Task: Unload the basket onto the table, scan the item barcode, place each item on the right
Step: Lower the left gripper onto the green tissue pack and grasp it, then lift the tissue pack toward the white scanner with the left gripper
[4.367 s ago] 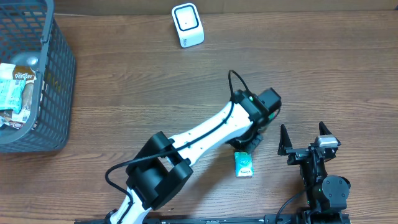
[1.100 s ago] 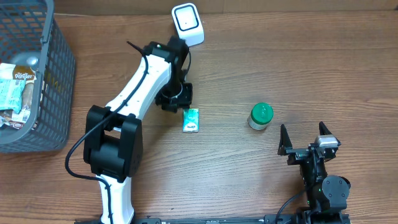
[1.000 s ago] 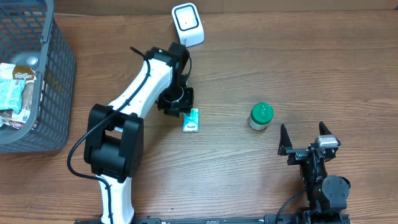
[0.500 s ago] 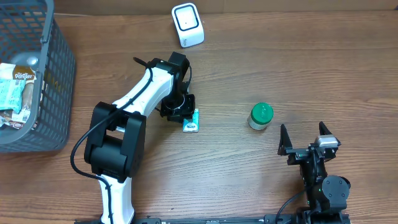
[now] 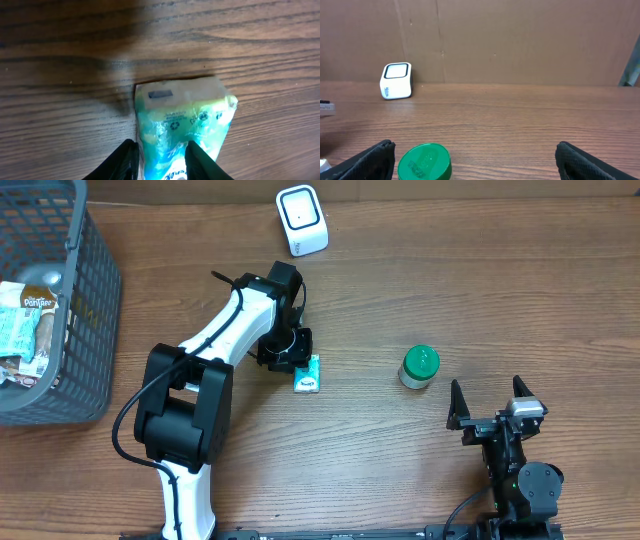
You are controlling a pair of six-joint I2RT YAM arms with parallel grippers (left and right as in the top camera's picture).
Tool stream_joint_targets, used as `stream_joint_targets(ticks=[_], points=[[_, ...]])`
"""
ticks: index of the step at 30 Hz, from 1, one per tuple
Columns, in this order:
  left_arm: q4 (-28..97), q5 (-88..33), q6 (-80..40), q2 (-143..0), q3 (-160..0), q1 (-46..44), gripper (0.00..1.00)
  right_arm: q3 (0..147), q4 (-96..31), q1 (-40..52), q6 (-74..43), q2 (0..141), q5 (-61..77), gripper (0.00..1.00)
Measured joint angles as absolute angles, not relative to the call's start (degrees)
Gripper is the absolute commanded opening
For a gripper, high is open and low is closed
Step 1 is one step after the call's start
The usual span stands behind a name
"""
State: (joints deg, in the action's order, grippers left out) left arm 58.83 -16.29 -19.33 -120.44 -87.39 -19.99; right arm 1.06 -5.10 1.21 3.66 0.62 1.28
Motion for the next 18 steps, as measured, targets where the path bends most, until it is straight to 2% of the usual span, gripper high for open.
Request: stream_joint_targets(ticks=[4, 12, 18], points=[[56.1, -16.4, -19.8, -120.4, -85.1, -20.0, 0.31, 1.1, -5.1, 1.2, 3.6, 0.6, 1.3, 1.00], [52.9, -18.3, -20.9, -119.4, -82.6, -19.9, 0.10, 1.1, -5.1, 1.2, 3.6, 0.6, 1.3, 1.00], [55.7, -16.3, -21.0, -119.4, -84.7, -19.9, 0.05, 1.1, -5.1, 1.2, 3.7, 0.6, 1.3, 1.00]])
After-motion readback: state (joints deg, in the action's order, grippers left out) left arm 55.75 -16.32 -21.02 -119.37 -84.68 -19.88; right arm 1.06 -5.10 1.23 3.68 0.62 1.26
